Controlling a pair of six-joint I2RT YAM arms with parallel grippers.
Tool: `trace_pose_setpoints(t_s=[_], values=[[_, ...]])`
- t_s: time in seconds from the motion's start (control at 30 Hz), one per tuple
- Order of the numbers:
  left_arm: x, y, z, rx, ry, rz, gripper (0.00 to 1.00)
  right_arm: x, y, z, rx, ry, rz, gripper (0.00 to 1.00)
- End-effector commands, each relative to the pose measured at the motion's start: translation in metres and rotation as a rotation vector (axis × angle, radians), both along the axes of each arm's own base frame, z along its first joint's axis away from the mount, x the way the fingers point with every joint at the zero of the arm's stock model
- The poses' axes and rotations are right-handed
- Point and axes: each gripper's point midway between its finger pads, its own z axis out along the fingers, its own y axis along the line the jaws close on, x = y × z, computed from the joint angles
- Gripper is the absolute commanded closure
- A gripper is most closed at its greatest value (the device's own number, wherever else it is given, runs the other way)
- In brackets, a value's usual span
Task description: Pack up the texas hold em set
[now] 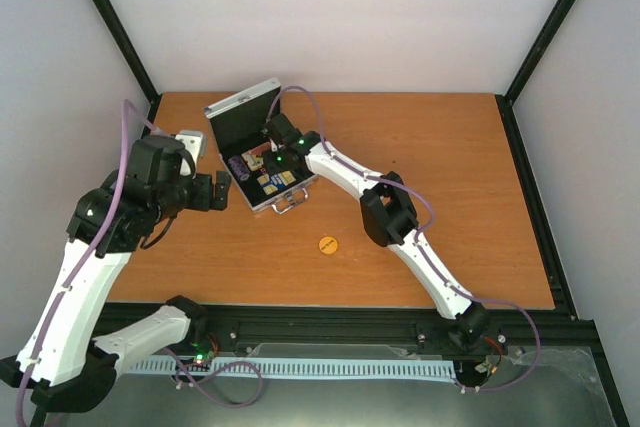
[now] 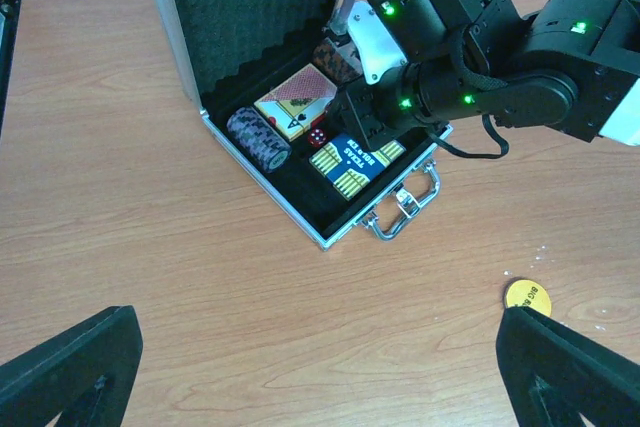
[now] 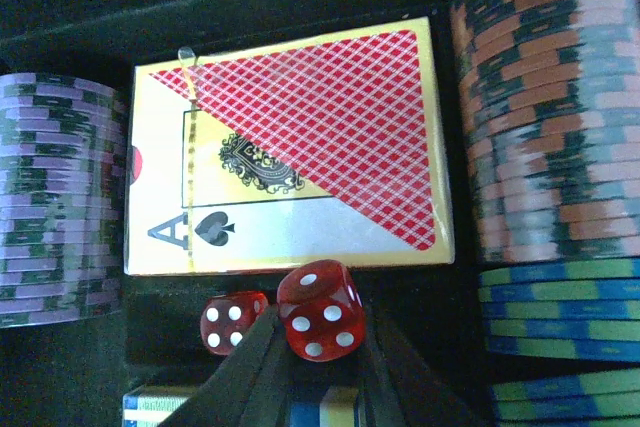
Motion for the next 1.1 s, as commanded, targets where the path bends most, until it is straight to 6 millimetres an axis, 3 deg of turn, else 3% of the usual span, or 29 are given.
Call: trace_pose_setpoints(t_s=[0.0,0.3,0.5,0.63,0.8,0.97,1.07], values=[[0.005,-0.005,0.004,-0.028,-0.013,-0.001,0.00,0.002,0.005,-0.004,0.013,0.001,0.019,0.89],[0.006,-0.007,0.002,-0.031,-0.007,-0.004,0.00,0.003,0.001,-0.007,0.009,0.012,0.021,0.67],[0.005,-0.006,0.001,-0.033,-0.004,-0.001,0.00,0.002,0.002,0.004,0.023,0.006,0.035,0.50],[0.004,-0.006,0.003,-0.038,-0.010,-0.002,0.00,0.000,0.002,0.028,0.048,-0.008,0.039,0.48],[0.004,-0.007,0.004,-0.047,-0.016,-0.007,0.00,-0.007,0.001,0.074,0.089,-0.035,0.046,0.44],[0.005,-0.012,0.002,-0.054,-0.008,-0.025,0.00,-0.028,-0.019,0.089,0.017,-0.019,0.042,0.26],[0.005,-0.015,0.001,-0.063,0.004,-0.039,0.00,-0.049,-0.038,0.092,-0.039,-0.001,0.033,0.02]])
